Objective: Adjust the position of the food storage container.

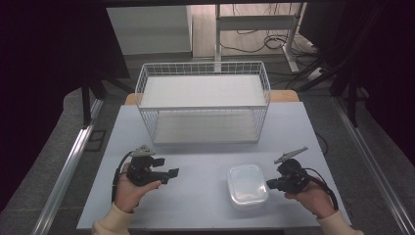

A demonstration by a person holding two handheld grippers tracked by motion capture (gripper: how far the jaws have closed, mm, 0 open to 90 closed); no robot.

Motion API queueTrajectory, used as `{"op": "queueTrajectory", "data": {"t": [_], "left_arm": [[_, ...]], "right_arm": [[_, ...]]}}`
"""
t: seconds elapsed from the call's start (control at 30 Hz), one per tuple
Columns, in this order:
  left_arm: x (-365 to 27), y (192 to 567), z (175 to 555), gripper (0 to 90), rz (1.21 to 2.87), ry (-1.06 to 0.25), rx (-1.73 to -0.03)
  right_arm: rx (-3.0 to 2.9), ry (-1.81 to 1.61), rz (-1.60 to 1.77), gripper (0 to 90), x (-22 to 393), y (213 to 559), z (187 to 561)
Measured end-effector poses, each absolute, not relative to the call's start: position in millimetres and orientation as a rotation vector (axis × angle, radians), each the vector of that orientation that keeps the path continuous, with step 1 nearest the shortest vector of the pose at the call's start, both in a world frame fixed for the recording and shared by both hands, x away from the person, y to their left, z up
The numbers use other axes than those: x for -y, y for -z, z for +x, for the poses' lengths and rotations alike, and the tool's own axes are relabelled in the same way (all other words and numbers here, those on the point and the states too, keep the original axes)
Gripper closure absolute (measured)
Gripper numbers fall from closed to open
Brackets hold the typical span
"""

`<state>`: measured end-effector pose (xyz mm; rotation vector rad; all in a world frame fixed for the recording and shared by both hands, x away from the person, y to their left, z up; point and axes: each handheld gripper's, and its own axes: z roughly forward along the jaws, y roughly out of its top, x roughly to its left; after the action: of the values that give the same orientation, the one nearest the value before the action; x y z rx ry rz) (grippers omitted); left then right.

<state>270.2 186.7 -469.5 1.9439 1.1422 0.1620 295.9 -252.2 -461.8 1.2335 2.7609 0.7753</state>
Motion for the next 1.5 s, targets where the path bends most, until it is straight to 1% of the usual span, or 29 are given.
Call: {"op": "queueTrajectory", "data": {"t": [0.33, 0.5, 1.1, 1.27, 1.47, 1.5], "left_arm": [[-186.7, 470.3, 269.8, 25.9, 1.95, -0.162, -1.139], [-186.2, 471.5, 269.7, 26.0, 1.951, -0.158, -1.142], [-188.3, 472.3, 269.6, 26.1, 1.947, -0.151, -1.144], [-189.0, 472.3, 269.1, 26.1, 1.941, -0.154, -1.151], [-193.3, 471.6, 265.3, 26.0, 1.917, -0.161, -1.167], [-194.2, 471.2, 264.5, 26.0, 1.91, -0.159, -1.171]], "right_arm": [[-2.824, -0.837, 1.184, 89.3, 224.4, 474.5, 284.4], [-2.85, -0.881, 1.143, 89.4, 211.1, 475.0, 282.0], [-2.873, -0.941, 1.03, 89.4, 167.2, 480.7, 292.5], [-2.867, -0.957, 1.027, 89.4, 170.5, 480.3, 289.7], [-2.751, -1.092, 1.06, 88.8, 194.3, 467.8, 282.3], [-2.684, -1.175, 1.085, 76.5, 203.0, 465.7, 280.5]]}}
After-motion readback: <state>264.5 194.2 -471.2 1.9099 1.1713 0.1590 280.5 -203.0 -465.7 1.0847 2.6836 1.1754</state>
